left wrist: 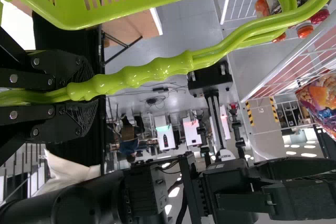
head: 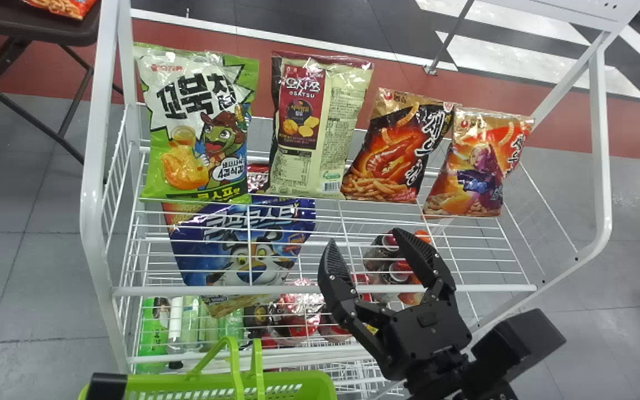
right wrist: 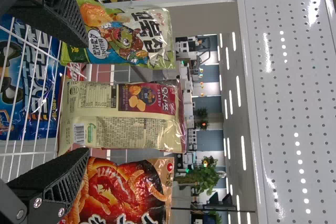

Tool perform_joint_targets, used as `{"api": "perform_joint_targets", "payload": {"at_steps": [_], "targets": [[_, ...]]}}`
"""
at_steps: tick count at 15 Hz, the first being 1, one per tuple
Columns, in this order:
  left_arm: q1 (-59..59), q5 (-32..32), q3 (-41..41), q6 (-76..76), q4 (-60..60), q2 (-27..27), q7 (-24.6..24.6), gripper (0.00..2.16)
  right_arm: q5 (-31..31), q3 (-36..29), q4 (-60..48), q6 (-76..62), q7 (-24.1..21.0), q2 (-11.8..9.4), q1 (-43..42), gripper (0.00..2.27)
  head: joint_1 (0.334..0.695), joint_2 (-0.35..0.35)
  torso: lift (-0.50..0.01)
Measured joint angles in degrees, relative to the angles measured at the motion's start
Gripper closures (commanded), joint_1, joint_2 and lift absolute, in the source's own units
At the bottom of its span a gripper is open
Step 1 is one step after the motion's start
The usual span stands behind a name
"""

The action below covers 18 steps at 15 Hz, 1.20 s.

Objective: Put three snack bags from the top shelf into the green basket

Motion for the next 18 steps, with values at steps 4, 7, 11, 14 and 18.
{"api": "perform_joint_targets", "payload": {"at_steps": [4,7,11,14,18], "targets": [[0.19,0.31,1.22,0.00,0.02,-0.47,-0.60,2.15,0.00,0.13,-0.61,2.71,-0.02,-0.01,-0.55,0.12,0.695,-0.350,-0.050],[0.22,0.31,1.61,-0.05,0.15,-0.65,-1.17,2.15,0.08,0.26,-0.65,2.69,0.01,-0.01,-0.78,0.12,0.695,-0.350,-0.050],[0.22,0.31,1.84,-0.42,0.49,-0.68,-1.49,2.15,0.08,0.27,-0.49,2.68,-0.02,0.05,-0.99,0.12,0.695,-0.350,-0.050],[0.23,0.38,2.09,-1.19,0.71,-0.68,-1.96,2.15,0.06,0.40,-0.35,2.52,0.01,0.08,-1.25,0.12,0.695,-0.350,-0.050],[0.27,0.39,1.80,-1.24,0.72,-0.68,-1.88,2.15,0.46,2.17,1.22,3.79,0.25,0.03,-4.87,0.12,0.695,-0.350,-0.050]]}}
